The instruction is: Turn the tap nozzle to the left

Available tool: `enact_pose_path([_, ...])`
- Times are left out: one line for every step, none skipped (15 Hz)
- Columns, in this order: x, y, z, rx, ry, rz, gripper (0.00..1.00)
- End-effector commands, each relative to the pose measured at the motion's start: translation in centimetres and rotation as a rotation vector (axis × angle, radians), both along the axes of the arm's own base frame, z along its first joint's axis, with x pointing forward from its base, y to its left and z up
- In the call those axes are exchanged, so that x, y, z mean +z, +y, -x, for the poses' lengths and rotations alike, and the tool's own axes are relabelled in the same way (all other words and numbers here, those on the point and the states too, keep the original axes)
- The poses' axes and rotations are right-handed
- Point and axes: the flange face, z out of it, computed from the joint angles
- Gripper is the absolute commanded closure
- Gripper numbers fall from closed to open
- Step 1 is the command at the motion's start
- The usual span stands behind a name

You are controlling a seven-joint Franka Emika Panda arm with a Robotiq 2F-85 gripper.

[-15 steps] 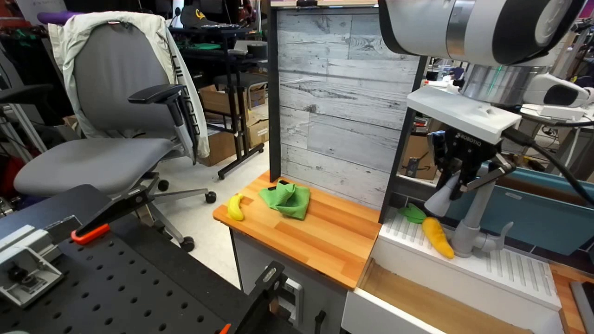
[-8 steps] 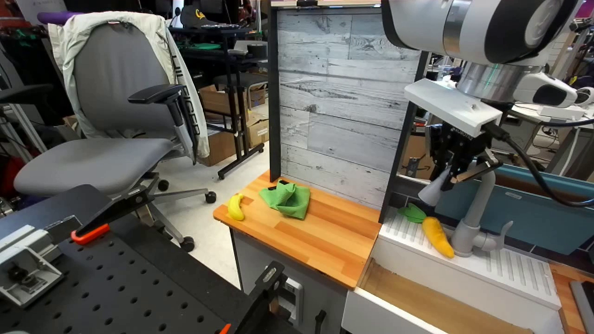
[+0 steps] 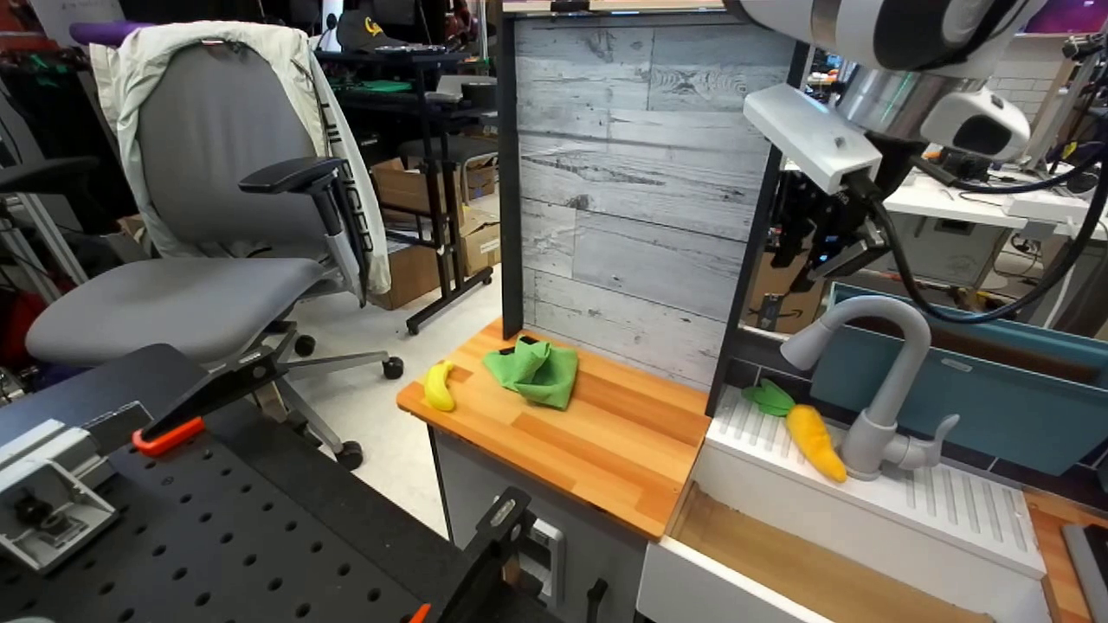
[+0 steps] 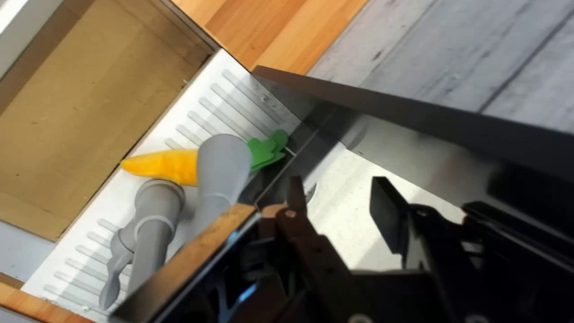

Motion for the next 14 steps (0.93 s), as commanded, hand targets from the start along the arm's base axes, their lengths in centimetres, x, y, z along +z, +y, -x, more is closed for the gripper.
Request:
enact_pose_path([2.0,3.0,-2.0,-0.004,-0.056,-0.138,0.27])
enact_pose_path([2.3,2.8,-2.1,-0.009,-0.066,-0.143,0.2])
enact_pose_path([2.5,2.7,-2.2,-0.014,-0.074,-0.149,0.14])
enact_pose_path([2.7,2.2,-2.2,-0.018,-0.081,-0.152,0.06])
enact_pose_path([2.7,2.0,-2.1,-0.02,-0.085,-0.157,0.02])
enact_pose_path([2.7,2.0,-2.0,-0.02,-0.086,-0.161,0.0])
enact_pose_path([2.7,2.1,-1.9,-0.02,-0.088,-0.164,0.0])
enact_pose_path([2.5,2.0,-1.7,-0.017,-0.089,-0.161,0.0])
enact_pose_path([2.5,1.8,-1.5,-0.019,-0.092,-0.158,0.0])
enact_pose_path([2.5,1.6,-1.4,-0.018,-0.093,-0.154,0.0])
enact_pose_path([2.5,1.4,-1.2,-0.019,-0.093,-0.151,0.0])
enact_pose_path([2.4,1.1,-1.0,-0.021,-0.095,-0.145,0.0])
enact_pose_path([2.4,0.8,-0.7,-0.025,-0.097,-0.138,0.0])
enact_pose_path([2.4,0.6,-0.5,-0.028,-0.098,-0.135,0.0])
